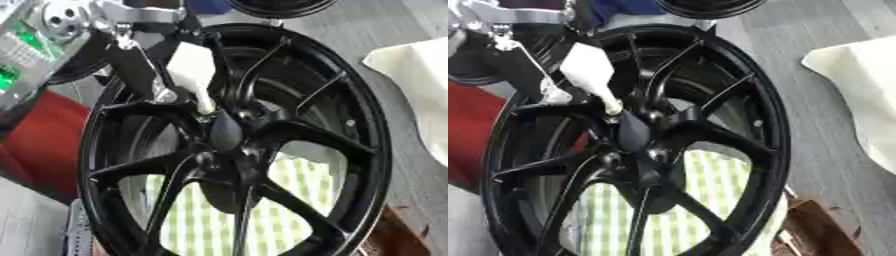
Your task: Pull the pin out of the wheel hub.
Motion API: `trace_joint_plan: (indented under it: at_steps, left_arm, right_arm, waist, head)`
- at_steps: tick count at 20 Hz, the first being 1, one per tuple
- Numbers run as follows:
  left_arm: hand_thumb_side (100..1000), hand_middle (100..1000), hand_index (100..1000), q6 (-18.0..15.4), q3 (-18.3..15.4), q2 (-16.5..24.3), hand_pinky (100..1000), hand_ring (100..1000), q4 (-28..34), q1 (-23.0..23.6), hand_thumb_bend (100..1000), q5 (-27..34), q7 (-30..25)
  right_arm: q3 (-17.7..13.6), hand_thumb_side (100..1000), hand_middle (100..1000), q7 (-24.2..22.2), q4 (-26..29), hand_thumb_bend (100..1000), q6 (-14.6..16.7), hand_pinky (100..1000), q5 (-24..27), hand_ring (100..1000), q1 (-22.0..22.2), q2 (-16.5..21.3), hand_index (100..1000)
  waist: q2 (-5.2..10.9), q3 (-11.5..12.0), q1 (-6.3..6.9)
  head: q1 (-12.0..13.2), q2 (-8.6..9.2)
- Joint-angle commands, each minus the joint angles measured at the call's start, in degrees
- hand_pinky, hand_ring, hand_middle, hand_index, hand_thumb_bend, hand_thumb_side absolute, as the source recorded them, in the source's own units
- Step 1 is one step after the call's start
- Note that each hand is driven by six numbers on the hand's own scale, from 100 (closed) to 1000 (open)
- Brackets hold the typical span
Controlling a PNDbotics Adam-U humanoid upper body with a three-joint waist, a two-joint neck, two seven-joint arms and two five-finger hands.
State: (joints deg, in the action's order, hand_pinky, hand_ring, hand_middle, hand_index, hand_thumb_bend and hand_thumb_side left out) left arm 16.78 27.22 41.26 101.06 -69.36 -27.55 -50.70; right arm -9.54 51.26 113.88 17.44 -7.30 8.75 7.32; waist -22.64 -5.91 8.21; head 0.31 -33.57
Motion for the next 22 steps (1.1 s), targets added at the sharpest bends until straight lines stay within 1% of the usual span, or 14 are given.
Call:
trace_joint_plan:
  at_steps: [1, 4, 6, 8, 11, 15, 18, 20, 22]
  left_arm:
    - [220, 246, 423, 2.7, -4.4, 3.5, 796, 532, 3.3, -1.2, 100, 2.6, 0.7]
    - [241, 238, 423, 4.4, -8.0, 6.2, 799, 525, 5.3, 0.1, 100, 5.2, 2.8]
    - [249, 236, 423, 5.3, -10.6, 8.6, 801, 523, 6.4, 2.1, 100, 6.8, 4.4]
    - [269, 229, 424, 6.2, -13.1, 11.0, 804, 519, 7.0, 4.4, 100, 8.5, 6.0]
    - [273, 223, 424, 7.3, -17.1, 14.8, 809, 516, 7.4, 8.5, 100, 11.1, 8.6]
    - [276, 218, 425, 8.7, -22.2, 18.6, 815, 514, 6.2, 14.0, 100, 14.5, 12.0]
    - [274, 231, 447, 9.3, -24.4, 20.7, 820, 523, 4.0, 18.3, 100, 17.1, 14.6]
    - [273, 233, 450, 9.5, -25.9, 21.4, 820, 526, 2.7, 21.2, 100, 18.7, 16.4]
    - [270, 249, 471, 9.3, -27.0, 21.7, 823, 536, 2.1, 24.1, 100, 19.5, 18.2]
  right_arm:
    - [-0.2, 247, 402, 0.7, 0.7, 281, 1.0, 415, -0.3, 615, 0.5, 0.1, 622]
    - [-0.3, 247, 403, 0.7, 0.7, 283, 1.4, 417, -0.6, 615, 0.8, 0.0, 622]
    - [-0.6, 246, 404, 0.7, 0.7, 284, 1.6, 417, -0.8, 615, 1.0, 0.0, 622]
    - [-0.8, 246, 405, 0.7, 0.7, 285, 1.8, 418, -0.9, 616, 1.2, -0.2, 623]
    - [-1.1, 246, 406, 0.7, 0.7, 287, 2.1, 420, -1.4, 616, 1.5, -0.6, 624]
    - [-1.4, 246, 406, 0.7, 0.7, 288, 2.4, 420, -1.8, 616, 1.7, -1.2, 624]
    - [-1.9, 246, 408, 0.7, 0.7, 290, 2.8, 423, -1.9, 617, 1.8, -1.4, 625]
    - [-2.2, 246, 409, 0.7, 0.7, 291, 3.1, 424, -1.8, 617, 2.0, -1.7, 625]
    - [-2.4, 245, 410, 0.7, 0.7, 292, 3.4, 425, -2.0, 617, 2.2, -1.8, 626]
  waist:
    - [1.77, 0.4, -0.70]
    - [1.97, 1.0, -1.01]
    - [2.10, 1.6, -1.24]
    - [2.20, 2.1, -1.59]
    - [2.24, 2.9, -2.12]
    - [2.20, 4.0, -2.93]
    - [2.19, 4.9, -3.51]
    - [2.26, 5.4, -3.97]
    - [2.32, 6.0, -4.39]
  head:
    - [-0.4, 0.23]
    - [-0.9, -0.11]
    - [-1.3, -0.26]
    - [-1.8, -0.35]
    - [-2.4, -0.38]
    - [-3.3, -0.23]
    - [-3.6, -0.34]
    - [-3.8, -0.53]
    - [-3.8, -0.69]
